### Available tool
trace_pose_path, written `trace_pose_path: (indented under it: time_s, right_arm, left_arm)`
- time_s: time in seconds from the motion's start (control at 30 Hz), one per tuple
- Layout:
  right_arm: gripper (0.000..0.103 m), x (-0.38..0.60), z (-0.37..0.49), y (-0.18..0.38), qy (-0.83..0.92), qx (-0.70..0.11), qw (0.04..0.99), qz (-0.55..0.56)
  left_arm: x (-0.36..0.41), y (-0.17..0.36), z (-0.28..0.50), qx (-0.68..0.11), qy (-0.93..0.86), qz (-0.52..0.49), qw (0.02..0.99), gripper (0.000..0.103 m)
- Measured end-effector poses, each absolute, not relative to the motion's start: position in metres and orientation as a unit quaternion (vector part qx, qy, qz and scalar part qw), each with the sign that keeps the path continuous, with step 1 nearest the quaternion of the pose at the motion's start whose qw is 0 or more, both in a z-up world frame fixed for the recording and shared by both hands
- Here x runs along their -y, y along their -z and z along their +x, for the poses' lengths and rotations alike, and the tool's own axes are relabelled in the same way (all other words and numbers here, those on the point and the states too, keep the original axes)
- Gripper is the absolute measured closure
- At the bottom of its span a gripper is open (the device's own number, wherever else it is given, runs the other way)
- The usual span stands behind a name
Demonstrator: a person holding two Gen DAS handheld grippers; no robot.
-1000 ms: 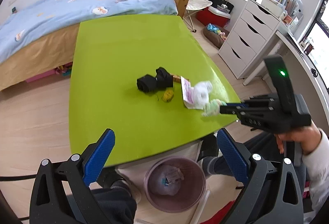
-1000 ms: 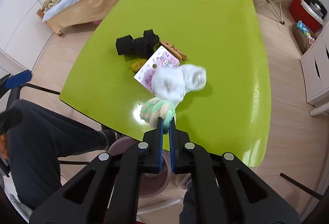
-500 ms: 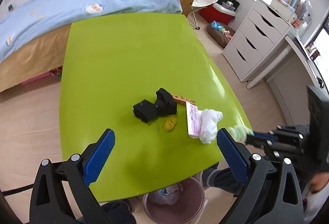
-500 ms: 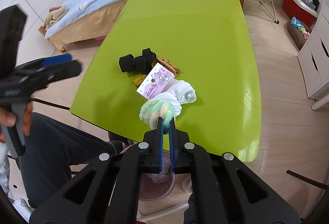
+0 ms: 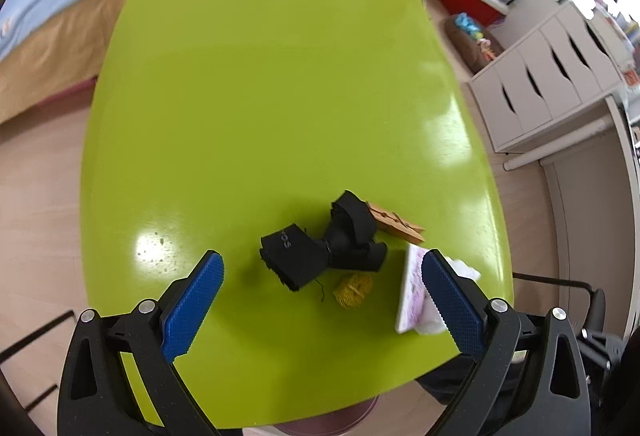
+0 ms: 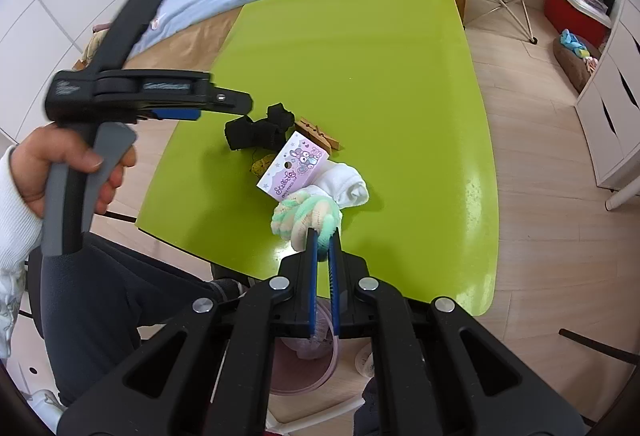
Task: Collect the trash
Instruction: 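Lift the green hair tie with the right tool while the left reaches toward the black cloth, then grasp the black cloth strap with the left tool while the right holds the green hair tie, then carry both items over the pink bin and open the right tool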
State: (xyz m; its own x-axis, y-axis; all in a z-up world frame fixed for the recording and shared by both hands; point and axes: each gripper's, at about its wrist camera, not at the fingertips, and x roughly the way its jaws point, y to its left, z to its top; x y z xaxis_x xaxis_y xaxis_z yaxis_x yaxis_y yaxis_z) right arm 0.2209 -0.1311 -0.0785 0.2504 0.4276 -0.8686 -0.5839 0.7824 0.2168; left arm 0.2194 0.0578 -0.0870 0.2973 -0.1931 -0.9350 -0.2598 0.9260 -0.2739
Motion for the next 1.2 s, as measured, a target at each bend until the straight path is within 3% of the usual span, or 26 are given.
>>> trace_pose_path:
  time_s: [0.27, 0.67, 0.83, 1.03, 1.2]
  right_arm:
    - [0.098, 0.135, 0.223, 0.081, -0.317, -0.523, 0.787, -0.075]
    - [0.098, 0.135, 0.226, 0.088, -0.32, -0.528, 0.783, -0.071]
    - [0.098, 0.134, 0.225, 0.088, -0.32, -0.528, 0.784, -0.069]
    - [0.098, 0.132, 0.225, 0.087, -0.32, -0.526, 0.785, -0.07]
    - [0.098, 0.129, 0.223, 0.085, -0.322, -0.523, 0.786, -0.072]
  left_arm:
    - [-0.076, 0.115, 0.221, -0.611, -0.074, -0.248, 0.748, 0.009]
    - [-0.077, 0.13, 0.22, -0.611, -0.077, -0.32, 0.72, 0.047]
    - [-0.077, 0.131, 0.22, -0.598, -0.067, -0.351, 0.717, 0.053]
    - [-0.077, 0.121, 0.22, -0.583, -0.054, -0.341, 0.736, 0.071]
    - [-0.074, 0.105, 0.217, -0.568, -0.039, -0.322, 0.756, 0.075]
